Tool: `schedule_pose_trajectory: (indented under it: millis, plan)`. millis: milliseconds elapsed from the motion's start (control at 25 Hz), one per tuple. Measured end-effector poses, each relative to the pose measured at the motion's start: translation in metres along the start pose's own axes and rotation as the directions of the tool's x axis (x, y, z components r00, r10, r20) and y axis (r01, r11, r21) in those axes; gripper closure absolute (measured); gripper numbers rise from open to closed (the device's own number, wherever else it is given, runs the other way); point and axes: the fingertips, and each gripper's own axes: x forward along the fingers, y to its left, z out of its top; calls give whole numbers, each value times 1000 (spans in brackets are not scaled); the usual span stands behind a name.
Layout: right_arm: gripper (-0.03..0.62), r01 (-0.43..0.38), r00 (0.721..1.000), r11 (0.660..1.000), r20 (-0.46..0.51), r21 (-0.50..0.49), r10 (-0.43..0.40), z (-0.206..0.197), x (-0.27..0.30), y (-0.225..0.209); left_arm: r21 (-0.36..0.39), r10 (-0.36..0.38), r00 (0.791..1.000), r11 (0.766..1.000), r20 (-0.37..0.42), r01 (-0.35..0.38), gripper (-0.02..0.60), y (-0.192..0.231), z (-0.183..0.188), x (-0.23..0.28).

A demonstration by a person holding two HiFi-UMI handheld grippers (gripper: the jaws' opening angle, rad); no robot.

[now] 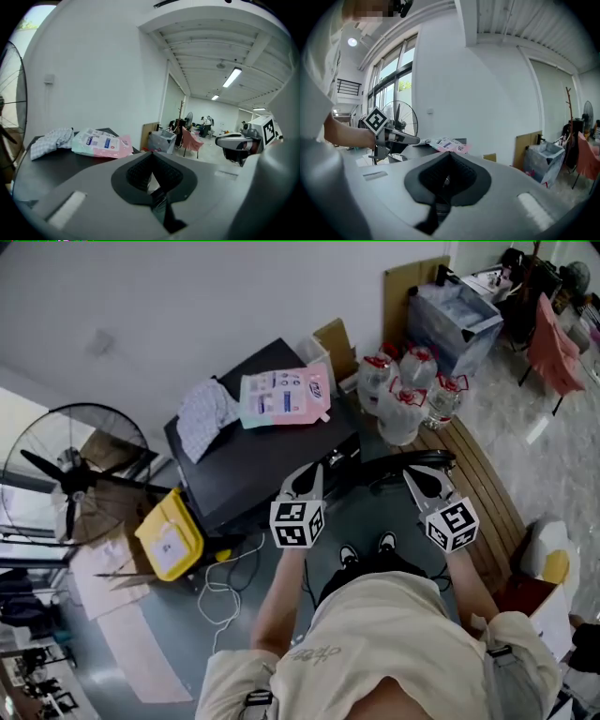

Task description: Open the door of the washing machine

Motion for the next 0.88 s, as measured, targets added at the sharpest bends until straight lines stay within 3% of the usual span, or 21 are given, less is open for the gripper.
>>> schedule_pose_trajectory:
  millis: [360, 880]
  plan:
    - [592, -106, 984, 988, 129, -114, 121, 78, 23, 32, 14, 106, 980, 994, 168, -110, 563, 29, 63, -63]
    - [592, -174, 927, 940, 273, -292, 257, 186, 40, 49, 41, 179, 916, 977, 359, -207, 563, 36, 148, -105]
